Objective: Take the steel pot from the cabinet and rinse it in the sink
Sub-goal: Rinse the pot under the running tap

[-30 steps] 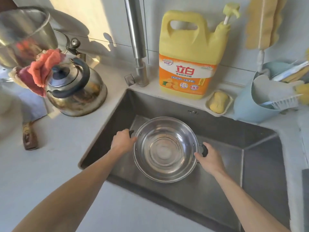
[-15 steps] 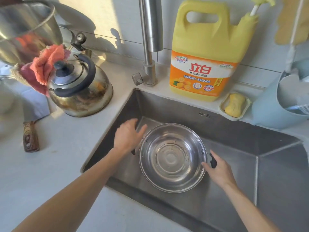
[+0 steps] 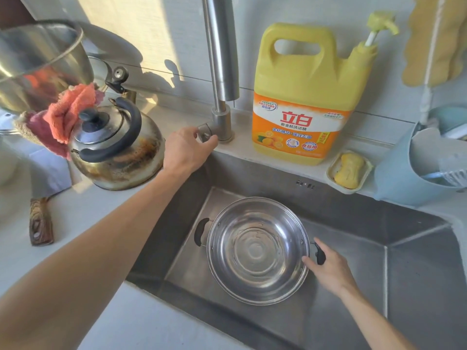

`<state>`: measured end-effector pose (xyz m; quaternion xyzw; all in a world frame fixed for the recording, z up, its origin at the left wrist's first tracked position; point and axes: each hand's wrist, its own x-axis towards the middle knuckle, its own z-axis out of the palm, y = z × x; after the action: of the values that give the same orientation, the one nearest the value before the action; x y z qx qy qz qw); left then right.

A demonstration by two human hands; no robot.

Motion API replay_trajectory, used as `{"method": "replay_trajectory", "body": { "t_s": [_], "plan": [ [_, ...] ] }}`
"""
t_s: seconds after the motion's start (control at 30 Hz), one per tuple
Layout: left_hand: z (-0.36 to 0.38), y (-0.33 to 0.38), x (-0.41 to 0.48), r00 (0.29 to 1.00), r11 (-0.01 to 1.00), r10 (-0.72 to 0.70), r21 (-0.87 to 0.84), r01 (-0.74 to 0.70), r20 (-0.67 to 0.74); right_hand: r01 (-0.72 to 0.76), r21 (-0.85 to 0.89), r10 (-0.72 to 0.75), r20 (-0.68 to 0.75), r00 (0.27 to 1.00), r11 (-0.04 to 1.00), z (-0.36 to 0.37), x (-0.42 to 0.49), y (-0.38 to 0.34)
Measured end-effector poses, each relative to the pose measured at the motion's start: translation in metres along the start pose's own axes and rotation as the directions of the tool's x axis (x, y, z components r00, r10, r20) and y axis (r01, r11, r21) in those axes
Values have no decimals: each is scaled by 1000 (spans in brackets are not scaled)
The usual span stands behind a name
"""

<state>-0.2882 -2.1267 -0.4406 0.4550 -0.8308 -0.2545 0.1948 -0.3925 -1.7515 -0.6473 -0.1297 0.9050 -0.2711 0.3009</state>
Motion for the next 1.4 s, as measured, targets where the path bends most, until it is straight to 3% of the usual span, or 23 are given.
{"method": "replay_trajectory", "body": {
  "t_s": [0.23, 0.47, 0.6, 0.7, 0.77, 0.83, 0.9, 1.03, 1.23, 1.4],
  "plan": [
    [-2, -9, 9, 994, 989, -45, -139, 59, 100, -4, 28, 3, 21, 1000, 1000, -1, 1, 1],
    [2, -26, 15, 989, 969, 65, -247, -31, 130, -3, 56, 2, 11, 1000, 998, -1, -1, 1],
    [9, -43, 2, 985, 979, 0, -202, 36, 173, 7, 74, -7, 1, 1000, 997, -1, -2, -1],
    [38, -74, -47, 982, 998, -13, -56, 24, 189, -5, 94, 5, 2, 1000, 996, 0, -3, -2],
    [65, -105, -82, 939, 994, -55, 105, 20, 340, -19, 120, 17, 21, 1000, 993, -1, -1, -2],
    [89, -137, -103, 834, 970, -169, 240, 45, 526, -33, 165, 27, 41, 999, 986, -1, 3, 0],
    [105, -158, -110, 767, 956, -260, 269, 118, 586, -53, 215, 44, 47, 998, 975, 0, 6, 3],
    [119, -173, -103, 769, 953, -303, 182, 242, 563, -66, 256, 53, 57, 997, 964, -2, 5, 4],
    [117, -178, -105, 704, 908, -379, 94, 409, 600, 5, 217, -10, 20, 1000, 976, -29, 0, -6],
    [105, -173, -103, 726, 912, -326, -2, 411, 605, 114, 155, -109, -42, 993, 981, -50, -5, -15]
  ]
}}
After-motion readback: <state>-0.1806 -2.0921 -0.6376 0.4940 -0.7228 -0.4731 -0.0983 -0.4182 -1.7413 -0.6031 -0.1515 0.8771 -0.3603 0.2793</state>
